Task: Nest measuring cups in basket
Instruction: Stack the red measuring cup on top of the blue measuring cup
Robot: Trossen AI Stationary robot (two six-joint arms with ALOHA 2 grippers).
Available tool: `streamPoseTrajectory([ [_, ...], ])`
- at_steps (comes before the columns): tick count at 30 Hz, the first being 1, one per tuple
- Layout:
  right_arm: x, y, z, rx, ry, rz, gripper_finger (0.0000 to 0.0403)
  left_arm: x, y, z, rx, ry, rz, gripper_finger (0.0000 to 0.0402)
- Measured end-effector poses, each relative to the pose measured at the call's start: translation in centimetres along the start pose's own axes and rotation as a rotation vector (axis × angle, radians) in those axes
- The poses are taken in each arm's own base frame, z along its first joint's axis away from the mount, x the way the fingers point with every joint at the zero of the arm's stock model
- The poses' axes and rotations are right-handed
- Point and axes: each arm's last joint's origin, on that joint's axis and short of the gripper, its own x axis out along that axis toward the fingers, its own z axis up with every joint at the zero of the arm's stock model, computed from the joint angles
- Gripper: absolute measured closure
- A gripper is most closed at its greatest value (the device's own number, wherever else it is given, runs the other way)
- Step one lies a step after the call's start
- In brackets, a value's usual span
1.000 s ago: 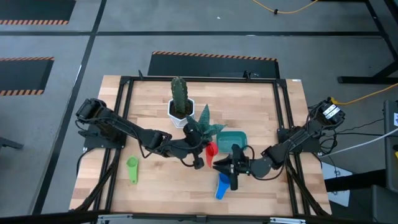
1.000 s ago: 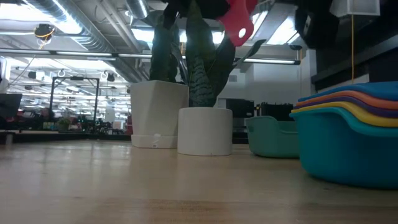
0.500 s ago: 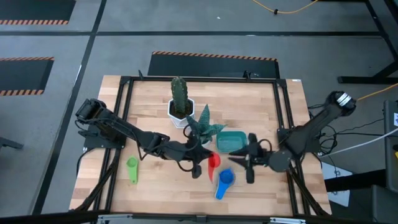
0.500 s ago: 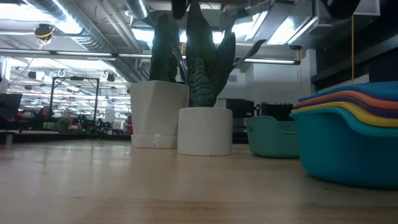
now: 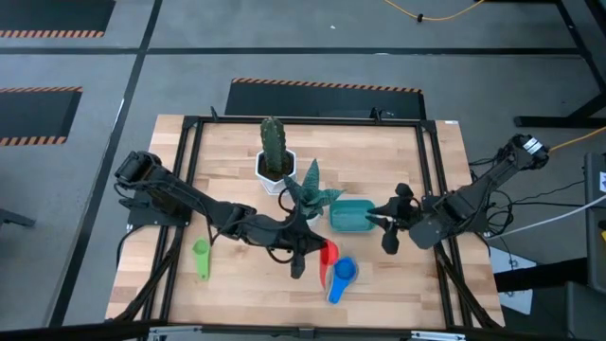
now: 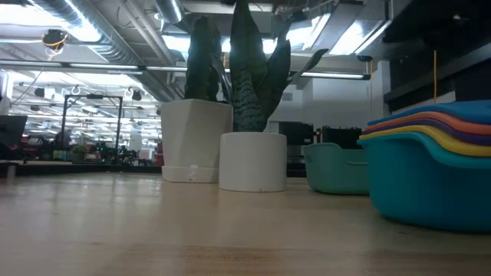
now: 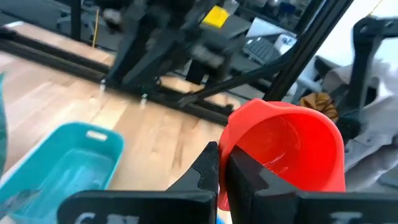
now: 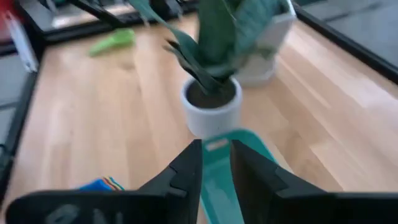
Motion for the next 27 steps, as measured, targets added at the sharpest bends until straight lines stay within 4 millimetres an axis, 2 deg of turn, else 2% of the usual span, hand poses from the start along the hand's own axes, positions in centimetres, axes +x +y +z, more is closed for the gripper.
streamPoseTrajectory([
  [4,0.4,-0.6,-0.8,0.001,0.041,-0.031,0.0317,0.8,-1.4,0.7,0.013,0.011,-0.027,0.0397],
  [13,1.1,-0.9,-2.0,0.011,0.107,-0.014,0.0317,5.7,-3.5,0.1,0.048,0.187,0.023,0.0397],
  [21,1.2,-0.9,-2.1,0.002,0.112,-0.015,0.0317,8.9,-3.4,-2.7,0.012,0.319,0.104,0.0397],
  [27,1.2,-0.9,-2.1,0.0,0.112,-0.014,0.0317,10.0,-2.2,-4.7,-0.014,0.377,0.146,0.0397],
])
